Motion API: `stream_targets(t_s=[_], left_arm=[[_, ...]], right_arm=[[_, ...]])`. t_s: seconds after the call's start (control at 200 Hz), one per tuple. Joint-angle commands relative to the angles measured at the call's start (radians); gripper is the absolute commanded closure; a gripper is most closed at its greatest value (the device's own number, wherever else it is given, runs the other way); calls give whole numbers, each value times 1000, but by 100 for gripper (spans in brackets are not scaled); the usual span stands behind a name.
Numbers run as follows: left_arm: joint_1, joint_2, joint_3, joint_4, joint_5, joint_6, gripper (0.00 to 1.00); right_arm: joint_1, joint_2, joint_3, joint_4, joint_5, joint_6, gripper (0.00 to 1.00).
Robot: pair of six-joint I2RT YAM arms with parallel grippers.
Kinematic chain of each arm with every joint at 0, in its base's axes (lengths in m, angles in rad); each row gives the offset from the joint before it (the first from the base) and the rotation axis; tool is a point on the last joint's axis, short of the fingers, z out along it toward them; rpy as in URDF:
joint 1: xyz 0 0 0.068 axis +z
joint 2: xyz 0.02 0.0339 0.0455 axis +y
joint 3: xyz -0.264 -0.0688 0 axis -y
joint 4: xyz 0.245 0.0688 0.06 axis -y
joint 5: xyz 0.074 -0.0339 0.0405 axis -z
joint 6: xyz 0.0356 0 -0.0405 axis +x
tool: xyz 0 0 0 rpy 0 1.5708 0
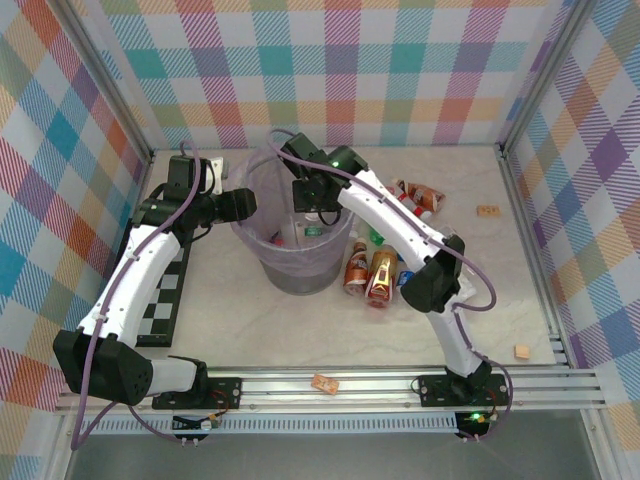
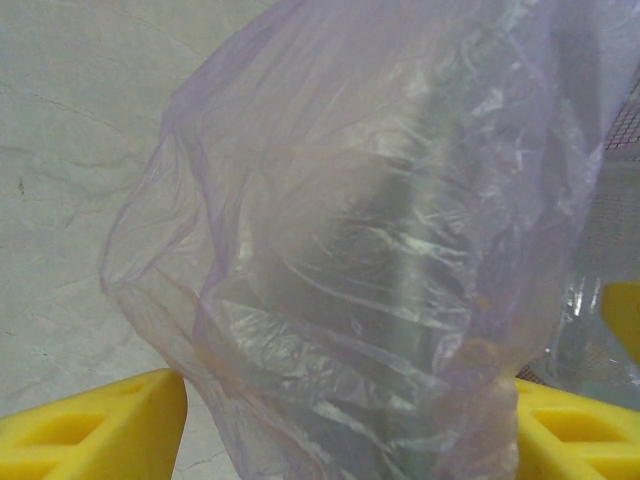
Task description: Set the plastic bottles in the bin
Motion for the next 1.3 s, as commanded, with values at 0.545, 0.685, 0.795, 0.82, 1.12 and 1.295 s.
stream_targets(t_s=[0.545,0.685,0.795,0.82,1.12,1.295], left_arm=[[16,-12,-7,-20,-13,9,30],[17,-10,-4,-16,-13,6,31],[17,-9,-4,-13,-13,5,30],[17,-8,-5,-12,-13,3,30],[16,-2,-8,-5,-9,-5,30],[16,-2,-7,-8,-10,-4,30]], right_arm=[[6,39,-113,0,10,28,27],[14,4,-75,-15,6,4,21],[18,-36,-41,-27,-15,-24,19],[21,-51,-37,-26,-21,-33,18],[20,-238,-43,-55,-5,-87,13],[21,-405,-124,-71,41,-70,11]])
